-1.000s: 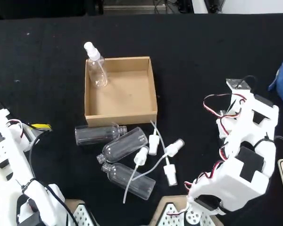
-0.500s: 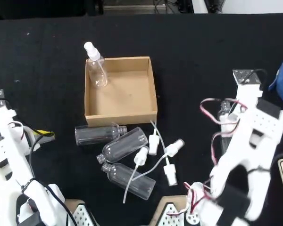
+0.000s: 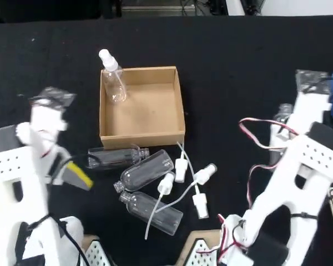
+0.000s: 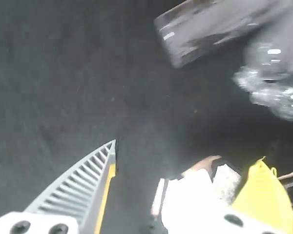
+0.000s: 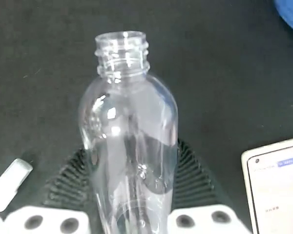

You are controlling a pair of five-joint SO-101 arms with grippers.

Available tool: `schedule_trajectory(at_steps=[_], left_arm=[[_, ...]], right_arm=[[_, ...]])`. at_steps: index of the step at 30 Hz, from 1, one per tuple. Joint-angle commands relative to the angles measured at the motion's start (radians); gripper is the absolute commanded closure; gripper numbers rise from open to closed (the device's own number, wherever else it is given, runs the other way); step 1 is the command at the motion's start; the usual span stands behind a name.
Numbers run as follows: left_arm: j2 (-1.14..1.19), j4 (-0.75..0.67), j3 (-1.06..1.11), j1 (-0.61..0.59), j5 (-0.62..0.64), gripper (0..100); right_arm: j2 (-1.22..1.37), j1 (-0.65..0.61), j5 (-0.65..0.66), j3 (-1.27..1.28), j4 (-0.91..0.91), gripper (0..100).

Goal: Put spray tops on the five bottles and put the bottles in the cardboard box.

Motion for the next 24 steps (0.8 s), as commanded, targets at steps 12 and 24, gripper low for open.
schedule_trajectory(at_steps=[12,24], left_arm=[[0.008,-0.402,0.022,1.001,0.238,73],[0.408,-0.934,0.047,1.05,0.379,73]], right_arm=[[0.058,0.219,0.017,-0.082,-0.029,98.3],[0.125,0.259,0.083,-0.081,-0.034,98.3]])
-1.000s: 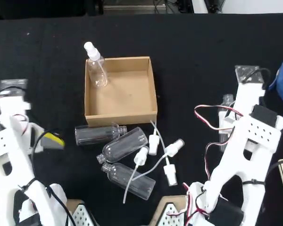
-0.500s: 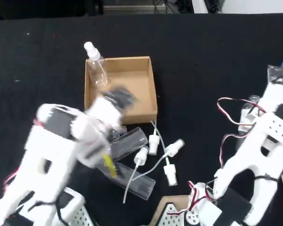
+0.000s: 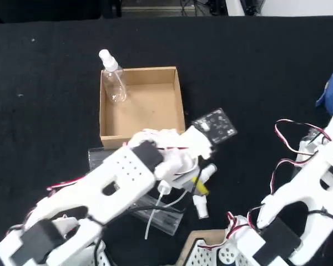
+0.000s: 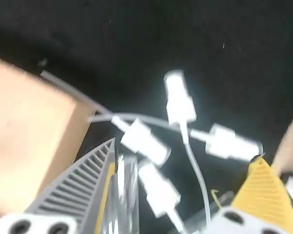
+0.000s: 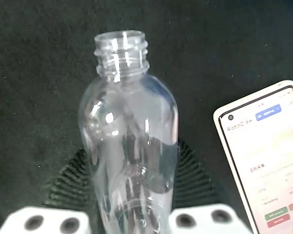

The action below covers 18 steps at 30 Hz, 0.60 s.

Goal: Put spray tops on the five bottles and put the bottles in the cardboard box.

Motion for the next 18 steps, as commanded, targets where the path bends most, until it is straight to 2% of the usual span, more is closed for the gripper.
schedule_trajectory(at_steps=[1,6,11,15,18], left_arm=[[0.083,-0.126,-0.022,0.028,0.017,73],[0.204,-0.218,-0.064,0.016,0.017,73],[0.391,-0.219,-0.189,0.015,0.017,73],[0.52,-0.212,-0.285,0.027,0.017,80],[0.565,-0.15,-0.34,0.031,0.017,85]], right_arm=[[-0.007,0.025,0.012,-0.054,-0.043,98.3],[-0.007,0.046,0.012,-0.059,-0.051,98.3],[-0.007,0.046,0.014,-0.061,-0.051,98.3],[-0.007,0.043,0.014,-0.061,-0.051,98.3],[-0.007,0.046,0.014,-0.061,-0.051,98.3]])
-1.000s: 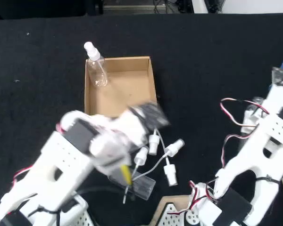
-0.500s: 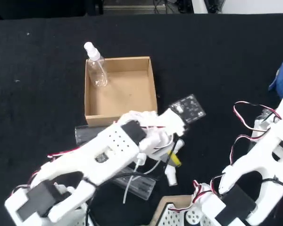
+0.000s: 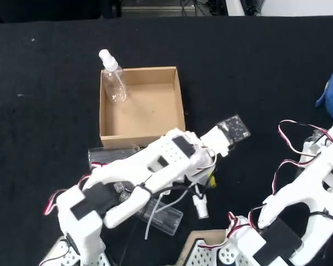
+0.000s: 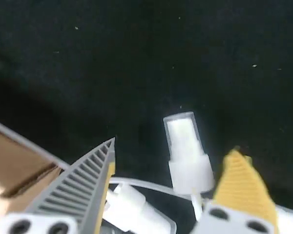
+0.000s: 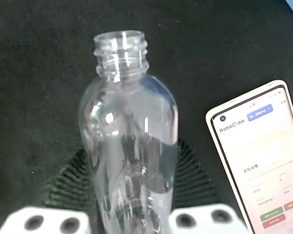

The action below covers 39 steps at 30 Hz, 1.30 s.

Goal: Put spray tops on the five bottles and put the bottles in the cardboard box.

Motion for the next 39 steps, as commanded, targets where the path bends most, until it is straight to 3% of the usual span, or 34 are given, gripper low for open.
schedule_trajectory(at_steps=[1,5,11,21,27,33,39], left_arm=[[0.018,0.054,-0.114,0.013,0.009,87],[0.021,0.103,-0.142,0.027,0.026,97],[0.021,0.126,-0.134,0.061,0.058,97],[0.021,0.491,-0.4,0.062,0.058,97],[-0.002,0.624,-0.489,0.022,0.051,97],[-0.236,0.776,-0.522,-0.035,0.026,97],[-0.588,0.901,-0.529,-0.166,-0.028,97]], right_arm=[[-0.008,0.025,0.008,-0.061,-0.023,98.3],[-0.008,0.02,0.008,-0.061,-0.023,98.3],[-0.008,0.018,0.008,-0.059,-0.023,98.2],[-0.018,-0.006,0.0,-0.073,-0.017,98.2],[-0.015,-0.034,-0.003,-0.122,-0.014,98.2],[-0.018,-0.052,-0.055,-0.168,-0.006,98.2],[-0.018,-0.193,-0.144,-0.355,0.245,98.2]])
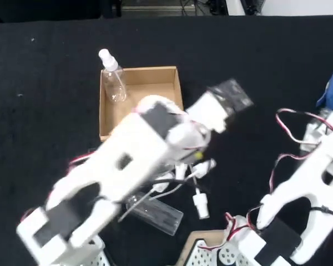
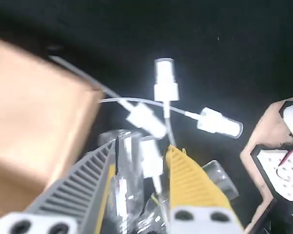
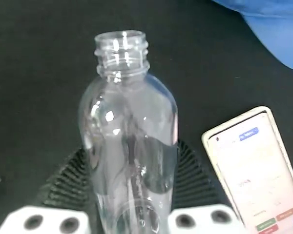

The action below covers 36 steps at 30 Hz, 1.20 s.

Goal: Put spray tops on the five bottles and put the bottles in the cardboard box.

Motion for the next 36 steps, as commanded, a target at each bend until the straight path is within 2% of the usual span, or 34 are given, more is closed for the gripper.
schedule_trajectory(at_steps=[1,7,13,20,23,28,30,33,36], left_arm=[[-0.269,0.063,-0.054,-0.13,-0.017,97],[-0.577,0.126,-0.054,-0.518,-0.011,97],[-0.717,0.121,0.016,-0.928,0.038,97],[-0.647,-0.006,0.228,-1.171,0.146,97],[-0.624,-0.012,0.275,-1.287,0.193,97],[-0.586,-0.012,0.375,-1.478,0.207,97],[-0.571,-0.021,0.432,-1.564,0.199,97],[-0.557,-0.107,0.535,-1.698,0.181,97],[-0.56,-0.173,0.633,-1.764,0.13,97]], right_arm=[[-0.018,-0.117,-0.066,-0.196,0.163,98.2],[-0.018,-0.342,-0.201,-0.541,0.423,98.2],[-0.079,-0.621,-0.269,-0.639,0.427,98.3],[-0.074,-1.12,-0.273,-0.608,0.384,98.4],[-0.004,-1.341,-0.344,-0.542,0.29,98.6],[0.124,-1.59,-0.514,-0.398,-0.008,98.7],[0.165,-1.656,-0.598,-0.328,-0.147,98.7],[0.223,-1.722,-0.735,-0.229,-0.358,98.7],[0.272,-1.769,-0.824,-0.163,-0.519,98.3]])
